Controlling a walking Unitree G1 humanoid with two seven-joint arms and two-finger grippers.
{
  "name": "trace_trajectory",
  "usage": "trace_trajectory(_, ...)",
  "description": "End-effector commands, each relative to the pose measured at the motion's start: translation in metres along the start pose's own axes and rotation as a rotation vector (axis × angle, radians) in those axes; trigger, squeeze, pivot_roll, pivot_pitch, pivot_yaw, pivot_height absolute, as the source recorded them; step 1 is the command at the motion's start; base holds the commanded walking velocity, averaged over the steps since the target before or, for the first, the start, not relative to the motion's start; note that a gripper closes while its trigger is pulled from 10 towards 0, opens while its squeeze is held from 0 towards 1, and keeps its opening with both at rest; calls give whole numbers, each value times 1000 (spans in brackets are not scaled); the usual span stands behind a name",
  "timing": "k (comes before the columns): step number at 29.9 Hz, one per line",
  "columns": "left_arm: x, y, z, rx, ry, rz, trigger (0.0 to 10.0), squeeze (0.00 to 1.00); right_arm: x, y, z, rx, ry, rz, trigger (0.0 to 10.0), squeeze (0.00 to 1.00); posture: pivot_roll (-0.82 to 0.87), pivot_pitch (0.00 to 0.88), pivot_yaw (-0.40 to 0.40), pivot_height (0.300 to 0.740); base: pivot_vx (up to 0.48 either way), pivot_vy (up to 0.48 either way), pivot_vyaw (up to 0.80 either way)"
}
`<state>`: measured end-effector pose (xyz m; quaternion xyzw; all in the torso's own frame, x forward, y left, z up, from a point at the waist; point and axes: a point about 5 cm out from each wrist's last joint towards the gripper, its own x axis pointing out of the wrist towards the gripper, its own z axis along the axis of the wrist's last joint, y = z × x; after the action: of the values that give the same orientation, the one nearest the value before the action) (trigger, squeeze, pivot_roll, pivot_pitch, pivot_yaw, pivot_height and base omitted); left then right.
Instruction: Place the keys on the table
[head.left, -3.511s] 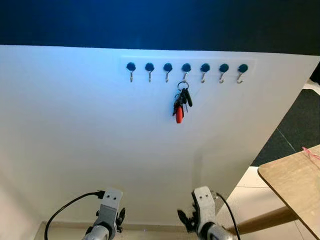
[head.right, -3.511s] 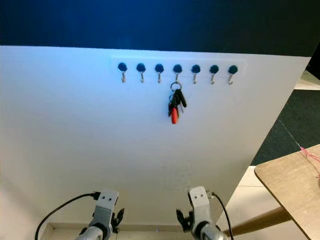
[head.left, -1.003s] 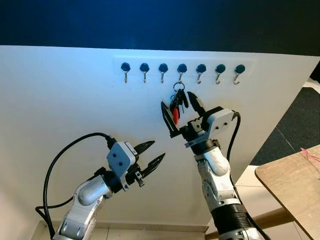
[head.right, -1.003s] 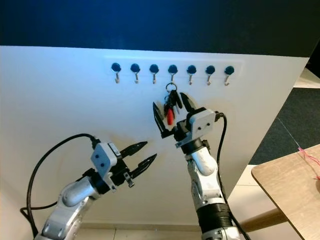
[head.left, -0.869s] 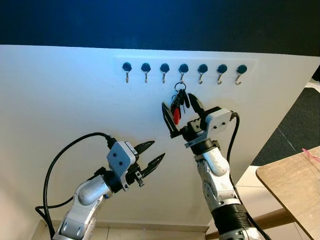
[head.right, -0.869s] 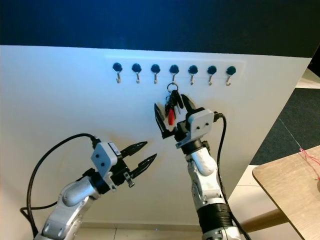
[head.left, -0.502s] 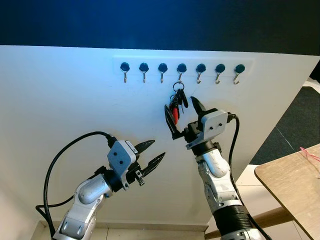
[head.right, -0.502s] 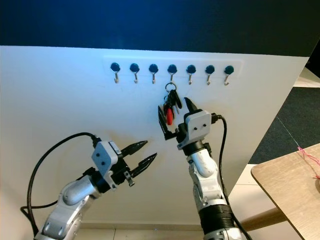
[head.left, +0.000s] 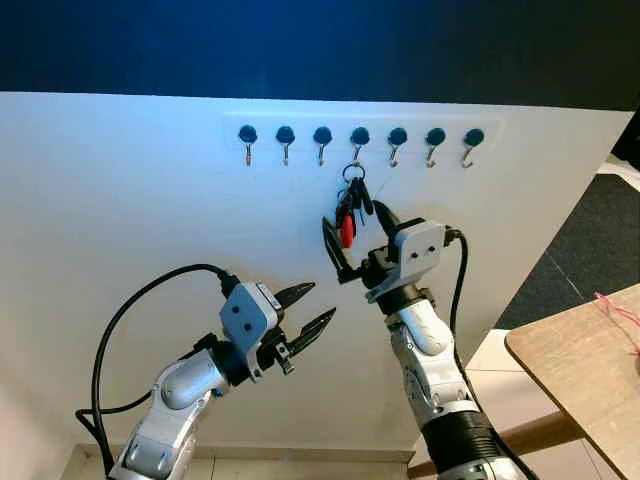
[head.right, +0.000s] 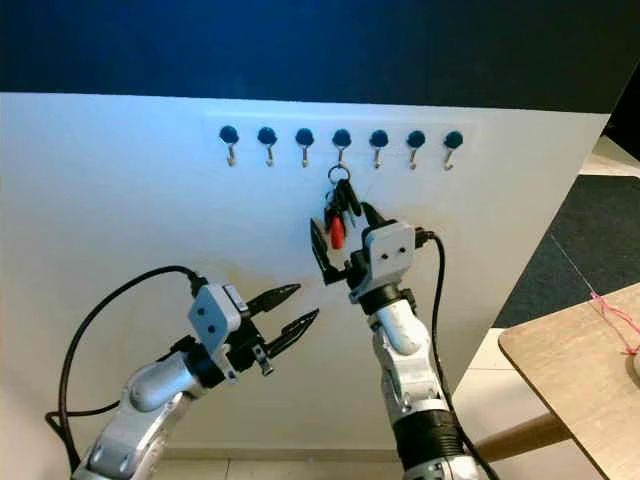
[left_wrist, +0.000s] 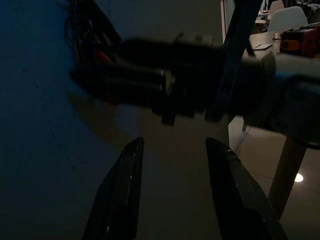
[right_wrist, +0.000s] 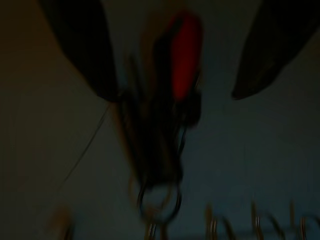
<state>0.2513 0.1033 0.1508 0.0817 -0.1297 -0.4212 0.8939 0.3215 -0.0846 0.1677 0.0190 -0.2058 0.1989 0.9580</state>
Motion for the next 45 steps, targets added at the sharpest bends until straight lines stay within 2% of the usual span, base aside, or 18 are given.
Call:
trace_trajectory(1, 3, -5, 2, 6, -6, -18, 10000, 0, -3, 4, -7, 21, 37, 11, 78, 0, 72, 0, -35, 740, 0, 0, 0)
trace_trajectory(8, 4, -6, 2, 6, -6, -22, 10000, 0, -3, 4, -7, 26, 45, 10, 0, 0, 69, 0, -36, 740, 0, 0, 0)
trace_trajectory(9, 5, -7, 2, 7, -7, -23, 10000, 0, -3, 4, -7, 27, 45, 10, 824, 0, 69, 0, -39, 740, 0, 0, 0)
trace_trajectory(10, 5, -7, 2, 7, -7, -23, 10000, 0, -3, 4, -7, 27, 45, 10, 824, 0, 69, 0, -39, 740, 0, 0, 0)
trace_trajectory(12, 5, -7, 3, 8, -9, -21, 10000, 0, -3, 3, -6, 28, 42, 10, 1804, 0, 69, 0, -40, 740, 0, 0, 0)
trace_trajectory(14, 5, -7, 3, 9, -10, -21, 10000, 0, -2, 3, -5, 28, 41, 10, 1804, 0, 69, 0, -40, 740, 0, 0, 0)
trace_trajectory(15, 5, -6, 3, 13, -8, -19, 10000, 0, -1, 3, -4, 27, 38, 9, 3647, 0, 70, 0, -41, 740, 0, 0, 0)
trace_trajectory(17, 5, -6, 3, 15, -8, -19, 10000, 0, -1, 3, -4, 27, 36, 8, 3647, 0, 70, 0, -41, 740, 0, 0, 0)
trace_trajectory(18, 5, -6, 3, 16, -7, -18, 10000, 0, -1, 2, -3, 26, 34, 6, 4588, 0, 70, 0, -42, 740, 0, 0, 0)
trace_trajectory(19, 5, -6, 3, 17, -7, -17, 10000, 0, 0, 2, -2, 23, 31, 4, 9059, 0, 71, 0, -42, 740, 0, 0, 0)
trace_trajectory(20, 5, -6, 3, 18, -7, -16, 10000, 0, 0, 2, -2, 20, 29, 2, 10000, 0, 71, 0, -42, 740, 0, 0, 0)
trace_trajectory(23, 4, -6, 3, 22, -6, -13, 10000, 0, 1, 2, 2, 14, 5, -3, 10000, 0, 72, 0, -41, 740, 0, 0, 0)
trace_trajectory(31, 3, -4, 4, 32, -7, -9, 10000, 0, 7, 10, 35, -21, -200, 56, 10000, 0, 73, 0, -38, 740, 0, 0, 0)
trace_trajectory(37, 4, -4, 5, 35, -10, -10, 10000, 0, 11, 13, 54, -38, -296, 61, 10000, 0, 73, 0, -38, 740, 0, 0, 0)
trace_trajectory(45, 5, -7, 4, 35, -2, -26, 10000, 0, 17, 10, 62, -23, -314, 36, 10000, 0, 74, 0, -38, 740, 0, 0, 0)
